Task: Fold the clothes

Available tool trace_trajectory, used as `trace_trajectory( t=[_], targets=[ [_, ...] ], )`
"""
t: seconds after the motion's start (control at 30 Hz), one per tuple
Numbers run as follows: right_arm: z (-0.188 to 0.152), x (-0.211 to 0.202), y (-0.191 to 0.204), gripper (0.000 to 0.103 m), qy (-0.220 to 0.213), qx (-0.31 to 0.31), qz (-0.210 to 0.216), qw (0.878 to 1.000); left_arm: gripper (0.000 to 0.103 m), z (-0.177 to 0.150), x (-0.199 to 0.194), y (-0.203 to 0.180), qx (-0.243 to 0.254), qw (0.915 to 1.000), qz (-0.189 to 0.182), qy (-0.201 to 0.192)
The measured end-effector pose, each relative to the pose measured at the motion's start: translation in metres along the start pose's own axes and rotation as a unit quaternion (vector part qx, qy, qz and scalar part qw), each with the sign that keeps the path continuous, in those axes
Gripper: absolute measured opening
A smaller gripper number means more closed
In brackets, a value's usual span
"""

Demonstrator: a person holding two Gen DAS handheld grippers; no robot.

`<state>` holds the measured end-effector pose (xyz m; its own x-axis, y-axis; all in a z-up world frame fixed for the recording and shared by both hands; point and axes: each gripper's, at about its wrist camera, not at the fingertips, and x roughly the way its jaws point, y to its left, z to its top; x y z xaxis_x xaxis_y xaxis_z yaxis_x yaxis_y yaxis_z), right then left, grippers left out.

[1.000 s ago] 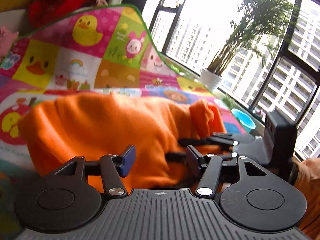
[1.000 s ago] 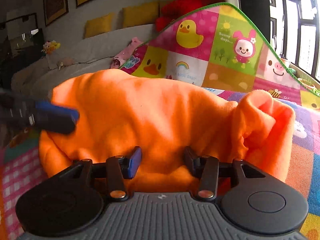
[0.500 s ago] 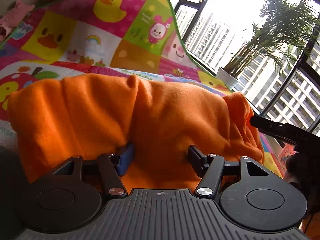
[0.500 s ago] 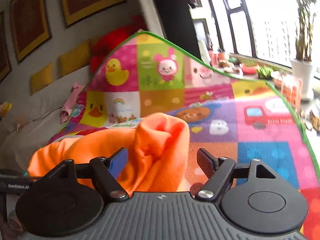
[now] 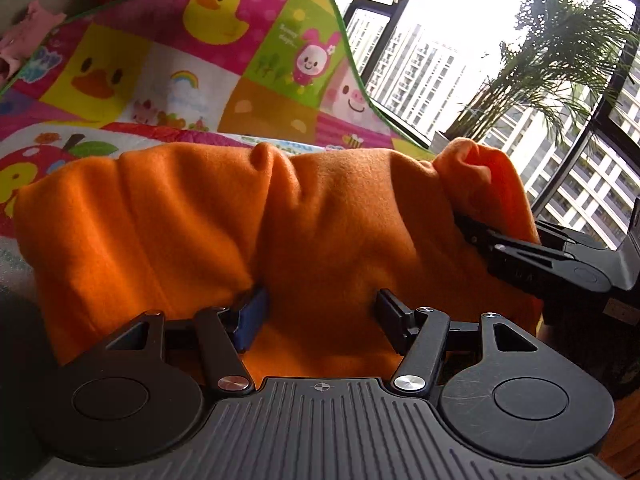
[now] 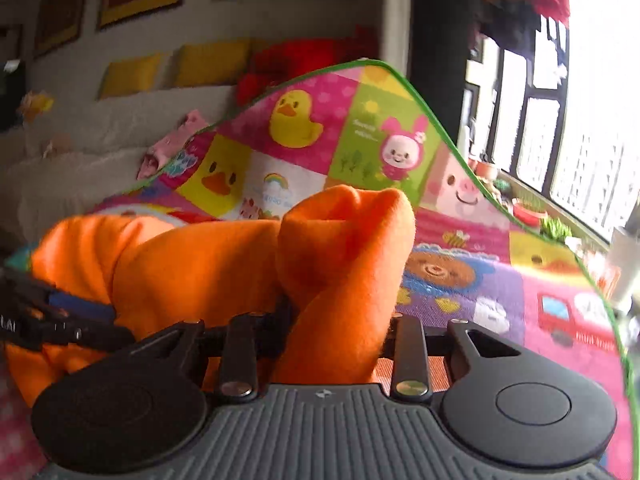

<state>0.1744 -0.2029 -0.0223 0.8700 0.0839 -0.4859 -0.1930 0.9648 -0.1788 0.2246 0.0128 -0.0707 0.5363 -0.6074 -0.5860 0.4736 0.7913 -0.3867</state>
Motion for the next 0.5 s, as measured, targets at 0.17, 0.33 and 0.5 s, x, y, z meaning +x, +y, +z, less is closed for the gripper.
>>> trace_trajectory(
  t=[0.17,0.33,0.5],
  targets=[
    [-0.011,0.012,0.039,0.032,0.012,-0.176,-0.039,0.984,0.064,0.013,-0.024,-0.008,0.005,1.0,0.003,-0.006],
    [-0.017,0.011,0.066,0.031,0.002,-0.276,-0.061,0.959,0.065,0.055,-0.038,-0.046,0.023,0.9976,-0.047,-0.046],
    [-0.023,0.006,0.074,0.031,-0.004,-0.308,-0.066,0.949,0.064,0.082,0.022,-0.076,0.009,0.9968,-0.079,0.011]
  ],
)
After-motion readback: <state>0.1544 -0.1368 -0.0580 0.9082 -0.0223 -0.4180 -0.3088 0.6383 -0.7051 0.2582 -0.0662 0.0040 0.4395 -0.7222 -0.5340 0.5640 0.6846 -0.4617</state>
